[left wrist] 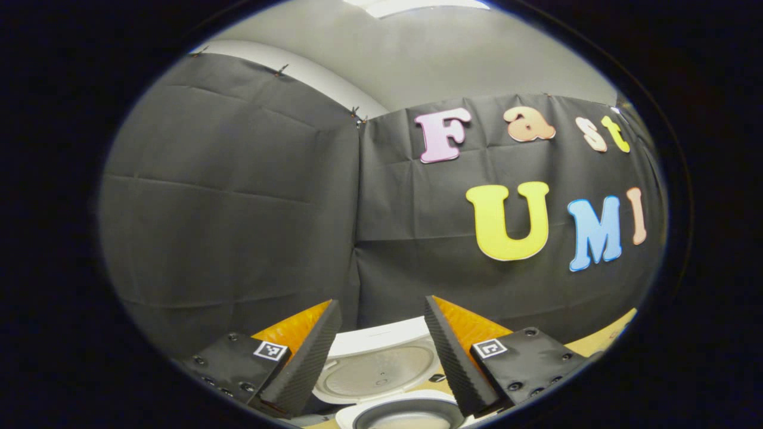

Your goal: Close the left gripper, press the button to open the rice cooker; take a wooden spoon from the chopstick holder with the right hand, scoop a spoonful of rice and pour it into the rice cooker, then put the wooden spoon back into the chopstick holder.

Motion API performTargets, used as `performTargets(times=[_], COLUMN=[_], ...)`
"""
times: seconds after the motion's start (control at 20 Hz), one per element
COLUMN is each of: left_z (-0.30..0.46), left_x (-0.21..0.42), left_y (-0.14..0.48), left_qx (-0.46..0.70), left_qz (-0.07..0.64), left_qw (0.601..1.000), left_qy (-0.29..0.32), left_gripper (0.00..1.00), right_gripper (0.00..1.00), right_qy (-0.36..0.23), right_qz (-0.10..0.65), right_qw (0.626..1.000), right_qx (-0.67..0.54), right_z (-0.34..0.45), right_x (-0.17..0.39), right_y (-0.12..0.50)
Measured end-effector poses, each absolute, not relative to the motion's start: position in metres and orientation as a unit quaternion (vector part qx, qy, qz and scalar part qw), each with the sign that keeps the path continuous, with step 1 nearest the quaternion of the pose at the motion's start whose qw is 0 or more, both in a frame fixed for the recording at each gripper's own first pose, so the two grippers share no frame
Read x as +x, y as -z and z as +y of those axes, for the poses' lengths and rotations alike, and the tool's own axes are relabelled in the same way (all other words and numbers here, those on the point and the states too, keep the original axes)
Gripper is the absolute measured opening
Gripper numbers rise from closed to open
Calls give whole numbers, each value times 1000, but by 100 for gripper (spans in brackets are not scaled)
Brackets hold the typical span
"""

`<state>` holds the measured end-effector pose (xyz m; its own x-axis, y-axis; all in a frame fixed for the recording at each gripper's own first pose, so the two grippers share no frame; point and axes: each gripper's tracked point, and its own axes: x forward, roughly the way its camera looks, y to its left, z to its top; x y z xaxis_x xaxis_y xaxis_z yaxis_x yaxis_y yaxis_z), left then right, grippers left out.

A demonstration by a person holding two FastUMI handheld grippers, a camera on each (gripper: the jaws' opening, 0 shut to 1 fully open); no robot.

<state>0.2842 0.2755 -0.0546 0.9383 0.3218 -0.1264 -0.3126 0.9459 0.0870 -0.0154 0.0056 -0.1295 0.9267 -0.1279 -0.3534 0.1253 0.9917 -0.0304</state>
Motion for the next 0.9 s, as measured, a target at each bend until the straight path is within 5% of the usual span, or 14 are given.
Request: performTargets(times=[0.4, 0.9], left_z=[311, 314], left_x=[344, 346], left_y=[105, 124], left_qx=[19, 5], left_qz=[129, 169], left_qw=[976, 968], left_qy=[-174, -185], left_gripper=[98, 97], right_gripper=[98, 98], right_qy=[66, 35], right_qz=[187, 182], right_qw=[980, 982], right_qx=[-24, -27], right_z=[19, 23], right_x=[-31, -33], right_y=[136, 139])
